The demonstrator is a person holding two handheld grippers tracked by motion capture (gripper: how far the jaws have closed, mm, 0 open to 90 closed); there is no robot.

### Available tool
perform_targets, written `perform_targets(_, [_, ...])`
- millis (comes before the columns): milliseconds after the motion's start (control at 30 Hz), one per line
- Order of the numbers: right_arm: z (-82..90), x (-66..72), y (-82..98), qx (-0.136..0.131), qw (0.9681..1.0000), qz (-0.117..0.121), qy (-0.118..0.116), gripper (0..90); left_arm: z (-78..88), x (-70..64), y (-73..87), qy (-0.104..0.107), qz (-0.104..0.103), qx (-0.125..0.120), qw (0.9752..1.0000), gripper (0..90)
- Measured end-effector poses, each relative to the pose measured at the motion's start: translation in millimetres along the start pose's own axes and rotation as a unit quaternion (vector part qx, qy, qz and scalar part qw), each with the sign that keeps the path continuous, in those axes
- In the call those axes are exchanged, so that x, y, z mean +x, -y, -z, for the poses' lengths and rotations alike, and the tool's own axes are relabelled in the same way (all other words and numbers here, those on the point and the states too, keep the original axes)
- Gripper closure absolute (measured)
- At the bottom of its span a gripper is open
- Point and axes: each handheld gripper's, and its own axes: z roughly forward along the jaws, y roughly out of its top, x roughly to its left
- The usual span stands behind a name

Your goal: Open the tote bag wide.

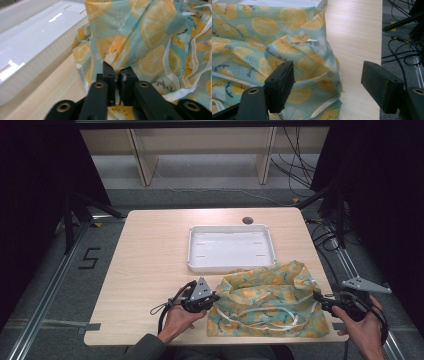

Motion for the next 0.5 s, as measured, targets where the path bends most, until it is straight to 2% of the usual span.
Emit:
perform_targets(100, [-0.2, -0.5, 0.3, -0.002, 1.0000, 0.002, 0.002, 27.3, 1.3, -0.8, -0.2, 0.005, 0.003, 0.002, 1.0000, 88.7])
perform_targets(167, [-0.3, -0.2, 0.3, 0.000, 1.0000, 0.002, 0.001, 27.3, 4.9, 1.3, -0.6, 0.004, -0.015, 0.009, 0.9998, 88.8])
perform_targets(200, [0.4, 0.6, -0.1, 0.001, 1.0000, -0.003, -0.003, 27.3, 5.1, 2.6, -0.6, 0.003, -0.022, 0.001, 0.9998, 88.8])
perform_targets(233, [0.4, 1.3, -0.1, 0.001, 1.0000, -0.003, -0.003, 27.3, 6.8, 3.4, -0.5, 0.006, -0.014, 0.006, 0.9999, 88.8])
perform_targets(267, [1.1, 4.0, 0.0, 0.004, 0.9999, -0.013, 0.002, 27.3, 8.3, 5.9, -0.3, 0.002, -0.028, 0.005, 0.9996, 88.8])
perform_targets(300, [0.1, 2.9, 0.1, 0.000, 1.0000, -0.002, 0.004, 27.3, 11.1, 7.7, -0.1, 0.001, -0.030, 0.014, 0.9994, 88.8])
perform_targets(333, [0.6, 4.5, 0.3, 0.005, 0.9999, -0.009, 0.001, 27.3, 13.0, 9.8, 0.5, 0.000, -0.033, 0.015, 0.9993, 88.8])
perform_targets(367, [0.1, 4.6, 0.3, 0.003, 1.0000, -0.008, 0.001, 27.3, 13.8, 10.3, 2.0, 0.000, -0.020, 0.009, 0.9998, 88.8])
perform_targets(400, [-0.3, 4.7, 0.2, 0.003, 1.0000, -0.005, 0.002, 27.3, 15.8, 11.9, 2.9, -0.002, -0.017, 0.010, 0.9998, 88.8])
perform_targets(433, [-0.6, 5.8, 0.5, 0.006, 0.9999, -0.010, 0.001, 27.3, 19.0, 14.8, 3.0, -0.002, -0.027, 0.020, 0.9994, 88.8])
perform_targets(467, [-1.1, 6.7, 0.4, 0.009, 0.9999, -0.010, 0.000, 27.3, 20.6, 15.0, 4.3, -0.003, -0.016, 0.017, 0.9997, 88.8])
perform_targets(500, [-1.4, 6.4, 0.0, 0.008, 1.0000, -0.002, -0.002, 27.3, 22.8, 17.4, 5.5, -0.004, -0.022, 0.018, 0.9996, 88.8])
